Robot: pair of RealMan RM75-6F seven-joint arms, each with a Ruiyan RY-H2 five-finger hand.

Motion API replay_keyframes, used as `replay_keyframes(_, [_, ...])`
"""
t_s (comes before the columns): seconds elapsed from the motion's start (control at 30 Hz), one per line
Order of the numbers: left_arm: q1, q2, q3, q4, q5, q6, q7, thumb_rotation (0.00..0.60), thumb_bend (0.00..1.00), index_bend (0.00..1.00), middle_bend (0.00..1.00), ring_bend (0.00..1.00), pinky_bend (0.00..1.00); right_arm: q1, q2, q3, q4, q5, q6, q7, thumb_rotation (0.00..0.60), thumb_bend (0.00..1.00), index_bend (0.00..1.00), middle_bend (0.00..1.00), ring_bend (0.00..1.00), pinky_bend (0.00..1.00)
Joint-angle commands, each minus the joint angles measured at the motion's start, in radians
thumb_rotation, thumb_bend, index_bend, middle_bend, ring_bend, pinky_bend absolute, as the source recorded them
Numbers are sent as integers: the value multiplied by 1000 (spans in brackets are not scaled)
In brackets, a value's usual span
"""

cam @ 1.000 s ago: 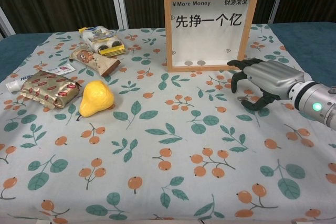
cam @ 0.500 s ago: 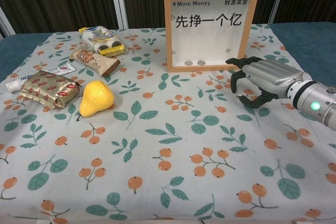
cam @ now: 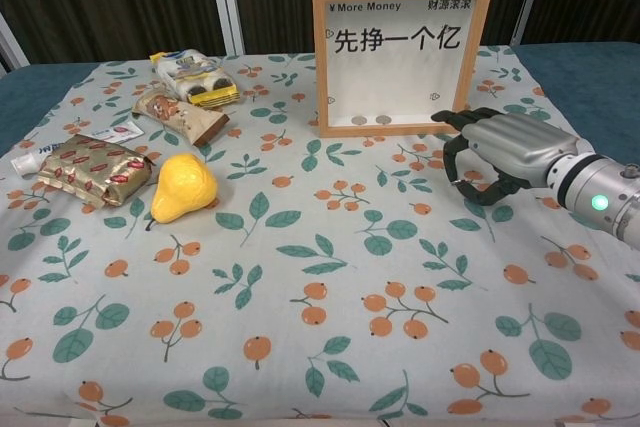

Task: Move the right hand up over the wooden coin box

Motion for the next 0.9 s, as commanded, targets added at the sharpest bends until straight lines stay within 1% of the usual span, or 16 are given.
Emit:
replay_keyframes(0.03, [0, -1, -1, 0, -1, 0, 1, 600, 395, 0, 0, 0, 0, 0, -1, 1, 0, 1, 2, 0, 600, 611, 638, 61, 0, 0])
replay_keyframes(0.5, [3, -1, -1, 0, -1, 4, 3, 600, 397, 0, 0, 0, 0, -6, -3, 4, 3, -4, 27, -4, 600, 612, 685, 69, 0, 0])
replay_keyframes(0.7, [6, 1, 1, -2, 1, 9, 1, 600, 397, 0, 0, 0, 0, -10, 4, 5, -3, -12, 49, -2, 600, 612, 733, 81, 0, 0])
replay_keyframes(0.83, [8, 3, -1, -5, 2, 14, -1, 600, 398, 0, 0, 0, 0, -15, 31, 15, -40, -24, 91, 4, 600, 612, 736, 82, 0, 0])
replay_keyframes(0.9, [9, 5, -2, -7, 3, 18, -3, 600, 399, 0, 0, 0, 0, -19, 62, 26, -82, -34, 129, 1, 600, 612, 737, 84, 0, 0])
